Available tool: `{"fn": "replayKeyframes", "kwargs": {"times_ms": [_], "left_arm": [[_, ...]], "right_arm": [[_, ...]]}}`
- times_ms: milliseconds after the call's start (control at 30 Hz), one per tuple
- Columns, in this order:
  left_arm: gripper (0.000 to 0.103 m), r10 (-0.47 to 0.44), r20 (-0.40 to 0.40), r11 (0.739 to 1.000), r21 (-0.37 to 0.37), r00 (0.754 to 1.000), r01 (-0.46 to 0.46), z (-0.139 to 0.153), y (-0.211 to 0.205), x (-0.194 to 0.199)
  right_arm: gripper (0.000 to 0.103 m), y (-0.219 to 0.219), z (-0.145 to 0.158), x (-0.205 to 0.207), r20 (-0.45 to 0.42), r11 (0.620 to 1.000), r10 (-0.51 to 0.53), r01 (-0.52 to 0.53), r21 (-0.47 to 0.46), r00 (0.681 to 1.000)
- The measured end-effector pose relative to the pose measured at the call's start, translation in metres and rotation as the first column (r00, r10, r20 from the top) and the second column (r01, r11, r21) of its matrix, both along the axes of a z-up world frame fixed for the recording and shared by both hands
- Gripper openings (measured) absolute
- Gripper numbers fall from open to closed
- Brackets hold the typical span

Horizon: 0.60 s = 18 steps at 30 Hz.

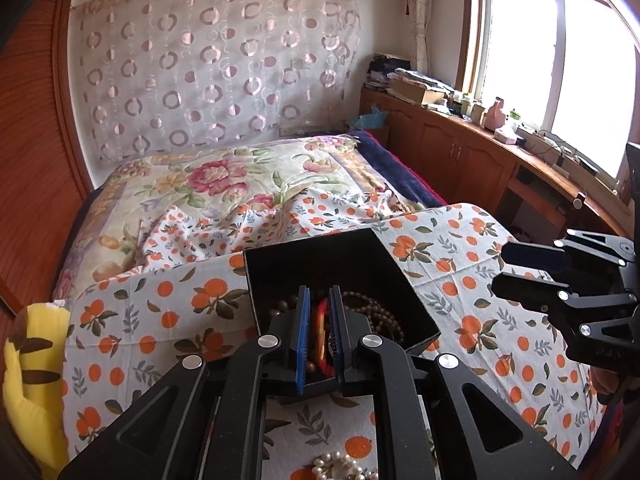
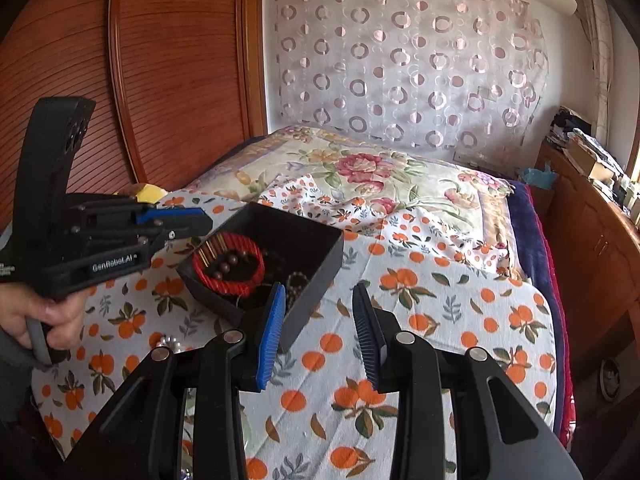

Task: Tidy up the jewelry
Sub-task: 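Open both grippers inside the box and withdraw them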

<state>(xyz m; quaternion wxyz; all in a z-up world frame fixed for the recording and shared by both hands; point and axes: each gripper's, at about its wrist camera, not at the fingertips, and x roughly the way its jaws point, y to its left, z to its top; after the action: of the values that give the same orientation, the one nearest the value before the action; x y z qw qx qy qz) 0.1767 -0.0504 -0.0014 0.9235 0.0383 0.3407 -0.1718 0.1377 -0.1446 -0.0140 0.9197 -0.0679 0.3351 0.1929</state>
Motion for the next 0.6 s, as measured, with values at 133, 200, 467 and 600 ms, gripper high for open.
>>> {"fn": "replayKeyframes", "kwargs": {"times_ms": [133, 200, 467, 600], "left_arm": [[0.018, 0.008, -0.001, 1.000, -0.002, 1.000, -0.008, -0.001, 0.006, -0.008], [0.018, 0.007, -0.001, 1.000, -0.002, 1.000, -0.007, -0.001, 0.010, -0.014], [0.019, -0.004, -0.004, 1.000, 0.001, 1.000, 0.004, -0.005, 0.025, -0.047], [0.020, -0.013, -0.015, 1.000, -0.002, 1.000, 0.013, -0.013, 0.030, -0.065]], "right_arm": [[0.037, 0.001, -0.007, -0.009, -0.006, 1.000, 0.004, -0.004, -0.001, 1.000], [0.037, 0.004, -0.011, -0.017, -0.011, 1.000, 0.012, -0.012, 0.003, 1.000], [0.037, 0.011, -0.029, -0.040, -0.050, 0.999, 0.050, -0.049, 0.021, 0.997], [0.037, 0.017, -0.041, -0.051, -0.083, 0.997, 0.076, -0.074, 0.022, 0.994]]}}
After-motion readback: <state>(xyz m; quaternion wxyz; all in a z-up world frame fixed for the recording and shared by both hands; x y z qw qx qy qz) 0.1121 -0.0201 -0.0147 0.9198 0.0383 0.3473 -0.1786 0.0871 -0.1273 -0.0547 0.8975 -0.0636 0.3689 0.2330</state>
